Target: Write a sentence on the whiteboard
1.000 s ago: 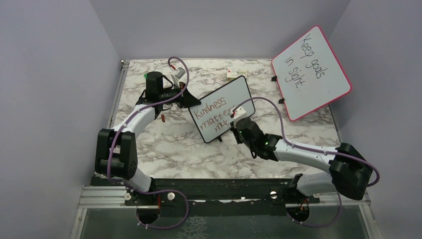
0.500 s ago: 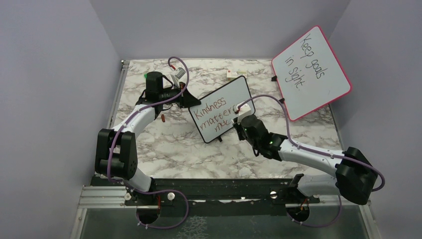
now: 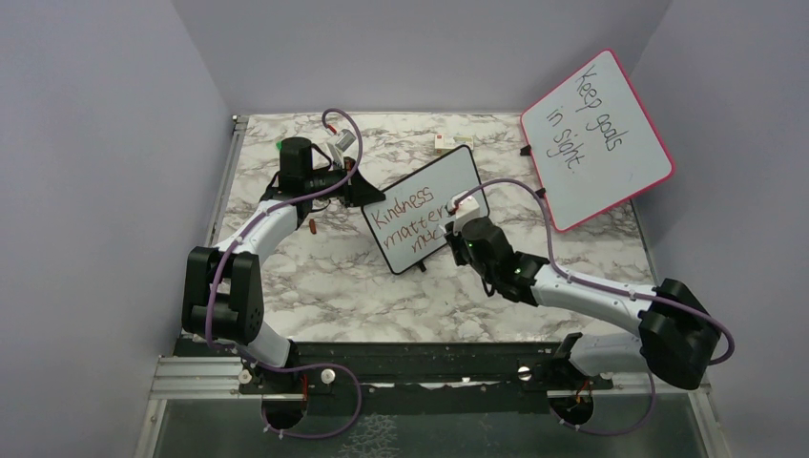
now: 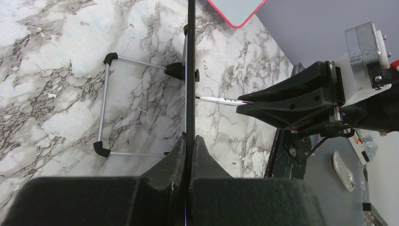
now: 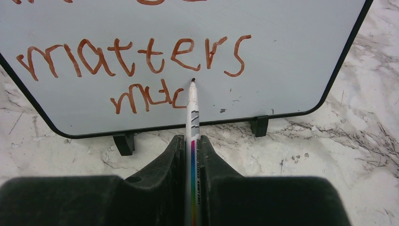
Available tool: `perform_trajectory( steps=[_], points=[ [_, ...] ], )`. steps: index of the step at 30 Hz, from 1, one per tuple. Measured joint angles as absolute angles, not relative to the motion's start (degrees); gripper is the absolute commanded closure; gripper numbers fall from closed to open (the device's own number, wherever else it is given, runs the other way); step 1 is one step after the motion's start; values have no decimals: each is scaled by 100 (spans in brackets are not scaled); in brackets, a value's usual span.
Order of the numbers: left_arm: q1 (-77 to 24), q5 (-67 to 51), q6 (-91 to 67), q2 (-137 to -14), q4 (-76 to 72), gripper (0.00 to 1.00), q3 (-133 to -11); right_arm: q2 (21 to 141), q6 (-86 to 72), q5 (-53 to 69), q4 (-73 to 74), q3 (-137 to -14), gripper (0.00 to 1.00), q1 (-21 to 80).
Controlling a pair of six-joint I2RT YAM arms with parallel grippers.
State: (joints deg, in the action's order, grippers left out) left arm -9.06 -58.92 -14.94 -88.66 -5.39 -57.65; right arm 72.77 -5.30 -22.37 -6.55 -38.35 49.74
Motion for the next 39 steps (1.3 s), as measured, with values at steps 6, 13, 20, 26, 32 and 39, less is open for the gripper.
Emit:
perform_trajectory(
  steps=[6,13,20,26,32,39],
  points=[
    [-906,-5887,-1494,-8866,-537,100,-5765,7419,-550,-2182,-683,-3850,99,4906],
    [-906,-5874,-1494,-8866,-539,100,-5765,7428,-711,-2152,-620,-3857,99,4884],
    [-906,-5874,-1494,-8866,-539,100,-5767,7430,-926,-2119,-272,-3830,99,4862],
    [-906,-5874,-1494,-8866,-539,100,-5765,7437,-1011,-2080,-213,-3824,99,4862],
    [-906,-5874,-1494,-8866,-539,100,-5765,7437,-1011,-2069,-187,-3824,99,4862],
    [-906,-5874,-1494,-8866,-537,100,-5765,7437,-1011,-2038,-108,-3824,99,4862]
  ],
)
